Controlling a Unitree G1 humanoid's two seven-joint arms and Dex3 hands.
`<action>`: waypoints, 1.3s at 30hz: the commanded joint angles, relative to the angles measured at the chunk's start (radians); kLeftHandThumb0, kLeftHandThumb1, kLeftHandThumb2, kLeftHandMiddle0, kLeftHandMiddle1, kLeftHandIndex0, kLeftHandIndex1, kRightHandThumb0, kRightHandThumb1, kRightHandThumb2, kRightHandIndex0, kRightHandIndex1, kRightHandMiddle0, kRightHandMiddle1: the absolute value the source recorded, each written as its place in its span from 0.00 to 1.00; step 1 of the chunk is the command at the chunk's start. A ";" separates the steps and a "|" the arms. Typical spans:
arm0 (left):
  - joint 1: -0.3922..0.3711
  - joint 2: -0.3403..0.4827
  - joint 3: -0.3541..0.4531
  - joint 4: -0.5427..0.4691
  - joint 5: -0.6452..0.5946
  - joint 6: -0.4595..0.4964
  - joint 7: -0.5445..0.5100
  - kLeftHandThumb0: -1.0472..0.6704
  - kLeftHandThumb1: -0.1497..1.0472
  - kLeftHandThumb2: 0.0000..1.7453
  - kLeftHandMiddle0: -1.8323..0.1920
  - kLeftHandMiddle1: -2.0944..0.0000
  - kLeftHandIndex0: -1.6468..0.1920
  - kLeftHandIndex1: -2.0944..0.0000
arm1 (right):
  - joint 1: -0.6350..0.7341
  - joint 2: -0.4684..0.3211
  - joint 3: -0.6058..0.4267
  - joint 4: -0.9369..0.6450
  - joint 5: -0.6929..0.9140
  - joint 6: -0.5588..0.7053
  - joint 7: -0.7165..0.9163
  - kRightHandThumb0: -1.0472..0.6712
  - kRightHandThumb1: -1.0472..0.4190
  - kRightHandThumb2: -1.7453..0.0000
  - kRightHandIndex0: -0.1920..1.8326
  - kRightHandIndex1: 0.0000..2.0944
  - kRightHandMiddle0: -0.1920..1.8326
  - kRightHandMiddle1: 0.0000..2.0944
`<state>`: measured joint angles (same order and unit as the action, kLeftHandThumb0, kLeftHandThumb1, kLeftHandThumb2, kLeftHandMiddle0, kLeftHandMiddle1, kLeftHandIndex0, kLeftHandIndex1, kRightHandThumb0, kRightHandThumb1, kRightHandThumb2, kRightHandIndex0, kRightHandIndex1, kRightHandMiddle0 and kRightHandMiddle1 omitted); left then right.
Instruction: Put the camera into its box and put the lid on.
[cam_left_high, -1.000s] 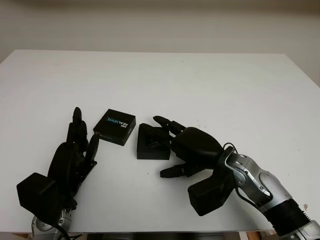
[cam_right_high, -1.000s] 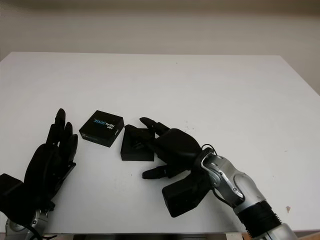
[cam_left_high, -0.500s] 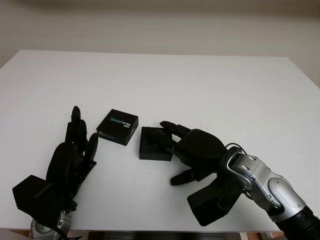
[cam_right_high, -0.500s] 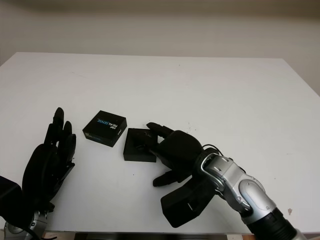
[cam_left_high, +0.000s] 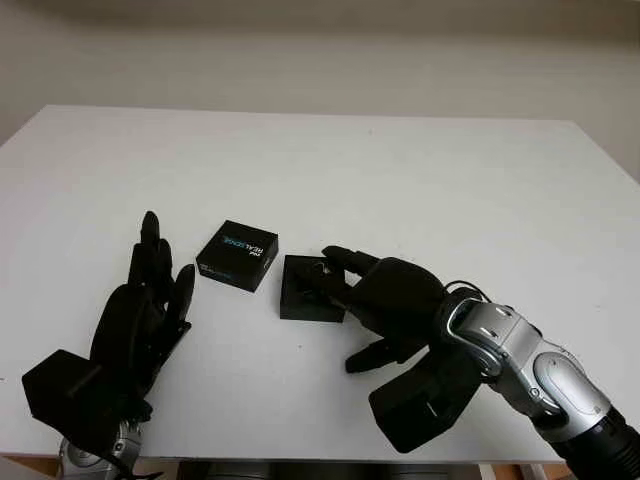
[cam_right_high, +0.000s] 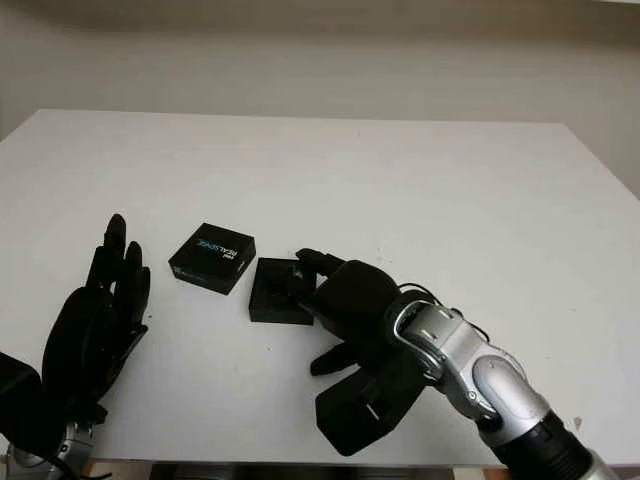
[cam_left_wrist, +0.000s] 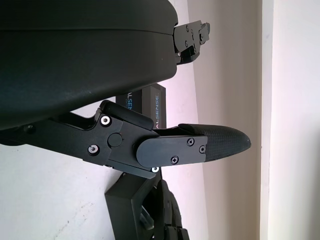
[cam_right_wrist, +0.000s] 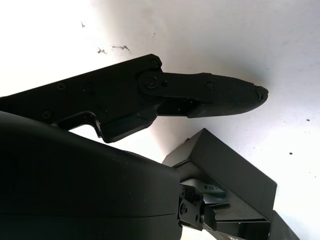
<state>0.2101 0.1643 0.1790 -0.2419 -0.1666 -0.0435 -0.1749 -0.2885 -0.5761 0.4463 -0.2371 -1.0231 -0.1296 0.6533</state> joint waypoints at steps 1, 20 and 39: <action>-0.007 0.006 0.008 -0.020 -0.010 -0.004 -0.004 0.16 1.00 0.25 1.00 1.00 1.00 1.00 | 0.063 -0.026 0.010 0.049 -0.043 0.037 0.018 0.15 0.00 0.73 0.09 0.02 0.10 0.02; 0.003 0.005 0.000 -0.029 0.003 0.010 0.008 0.16 1.00 0.26 1.00 1.00 1.00 1.00 | 0.037 -0.044 0.000 0.020 -0.102 0.136 0.185 0.17 0.00 0.74 0.13 0.04 0.14 0.04; -0.002 -0.002 -0.015 -0.014 0.022 -0.003 0.010 0.15 1.00 0.26 1.00 1.00 1.00 1.00 | -0.035 0.342 -0.265 0.257 0.606 -0.003 -0.507 0.27 0.11 0.97 0.27 0.47 0.21 0.48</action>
<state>0.2123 0.1613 0.1695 -0.2503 -0.1542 -0.0449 -0.1668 -0.2911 -0.2497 0.1980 0.0136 -0.4412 -0.1427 0.1536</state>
